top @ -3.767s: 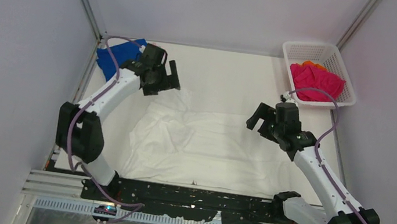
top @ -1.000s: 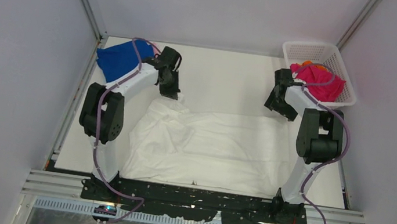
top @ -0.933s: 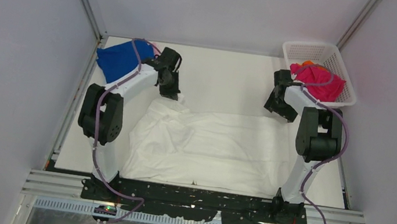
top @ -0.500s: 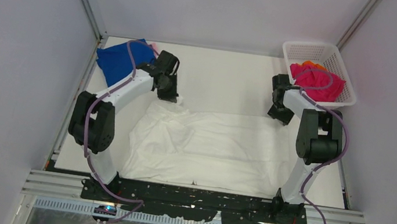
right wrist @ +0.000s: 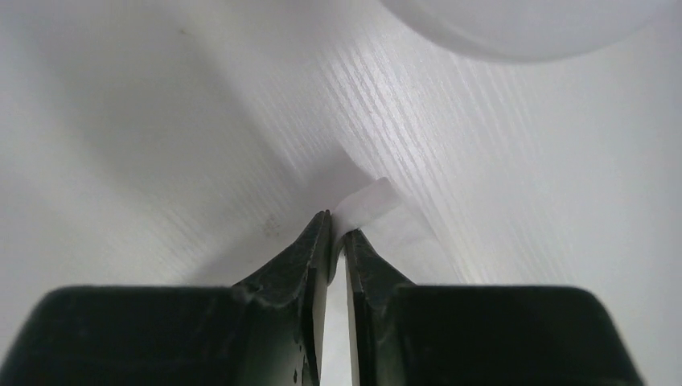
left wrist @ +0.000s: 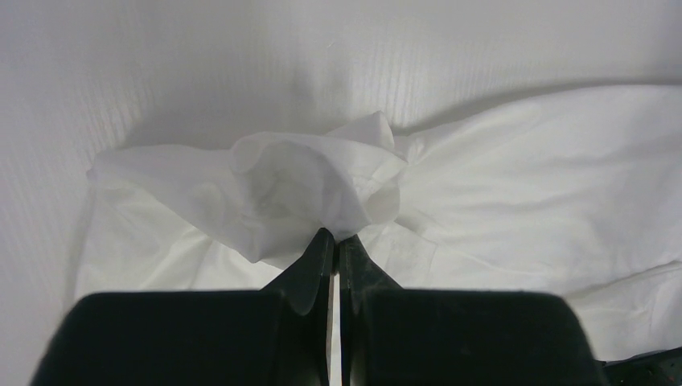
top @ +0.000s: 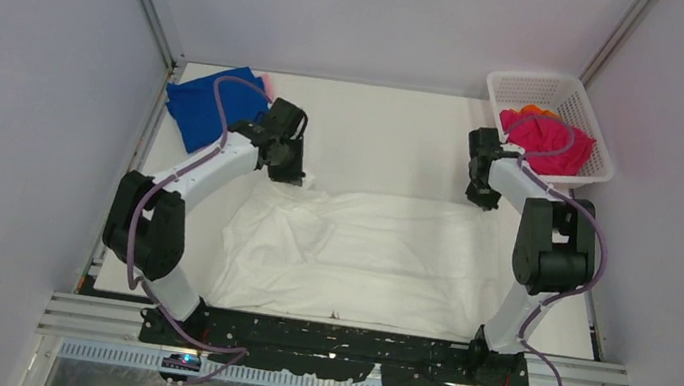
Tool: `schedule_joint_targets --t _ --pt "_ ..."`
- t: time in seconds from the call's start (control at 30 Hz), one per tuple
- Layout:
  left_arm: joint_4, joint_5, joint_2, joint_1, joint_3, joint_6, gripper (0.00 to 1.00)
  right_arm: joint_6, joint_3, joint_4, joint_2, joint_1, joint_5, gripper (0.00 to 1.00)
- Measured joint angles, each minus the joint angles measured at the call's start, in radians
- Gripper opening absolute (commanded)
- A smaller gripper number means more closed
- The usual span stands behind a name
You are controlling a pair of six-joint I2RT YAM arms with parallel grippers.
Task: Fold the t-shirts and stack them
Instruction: Grab the side of the flattened tshirt furthest away from the robot with both arms, then fold the other side of the tshirt into a rectangle
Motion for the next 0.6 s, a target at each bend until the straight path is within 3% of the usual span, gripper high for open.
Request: schedule_joint_targets --t 0.6 --pt "0.025 -0.126 -0.306 -0.088 -0.277 -0.028 0.00 -0.002 -0.296 -0.011 -0.404 0.159 0.076 0.16"
